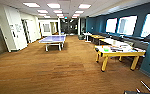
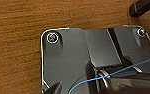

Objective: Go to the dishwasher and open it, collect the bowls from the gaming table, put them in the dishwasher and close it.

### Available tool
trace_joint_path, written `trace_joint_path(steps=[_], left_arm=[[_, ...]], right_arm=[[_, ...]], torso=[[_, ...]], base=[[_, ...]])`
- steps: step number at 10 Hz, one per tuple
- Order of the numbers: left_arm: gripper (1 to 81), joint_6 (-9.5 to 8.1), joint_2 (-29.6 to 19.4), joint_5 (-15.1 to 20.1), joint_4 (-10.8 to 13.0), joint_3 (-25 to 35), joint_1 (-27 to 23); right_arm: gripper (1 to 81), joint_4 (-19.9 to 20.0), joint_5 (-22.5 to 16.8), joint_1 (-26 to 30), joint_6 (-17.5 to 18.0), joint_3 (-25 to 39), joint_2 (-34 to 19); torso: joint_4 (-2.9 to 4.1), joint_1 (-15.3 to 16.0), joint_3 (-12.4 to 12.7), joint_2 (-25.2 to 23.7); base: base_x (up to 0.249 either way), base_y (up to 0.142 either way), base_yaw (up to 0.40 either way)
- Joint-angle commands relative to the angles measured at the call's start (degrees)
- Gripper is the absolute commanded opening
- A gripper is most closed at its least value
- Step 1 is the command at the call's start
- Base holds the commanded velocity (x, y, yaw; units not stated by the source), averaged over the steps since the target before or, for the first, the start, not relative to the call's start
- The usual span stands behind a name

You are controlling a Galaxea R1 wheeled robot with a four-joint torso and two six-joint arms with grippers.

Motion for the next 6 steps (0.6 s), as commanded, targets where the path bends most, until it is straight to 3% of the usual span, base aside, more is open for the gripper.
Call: trace_joint_path(steps=[1, 6], left_arm=[[81.1, 0.27, -0.31, 2.47, -0.29, -0.16, -3.12], [81.1, 0.27, -0.13, 2.47, -0.29, -0.16, -3.12]], right_arm=[[81.1, 0.0, -2.67, 2.79, -0.05, 0.05, 0.19], [81.1, 0.0, -2.67, 2.79, -0.14, 0.14, 0.28]], torso=[[0.0, 0.0, 0.0, 0.0], [0.0, 0.02, 0.0, 0.0]], base=[[0.151, 0.0, 0.0], [0.151, 0.0, 0.0]])
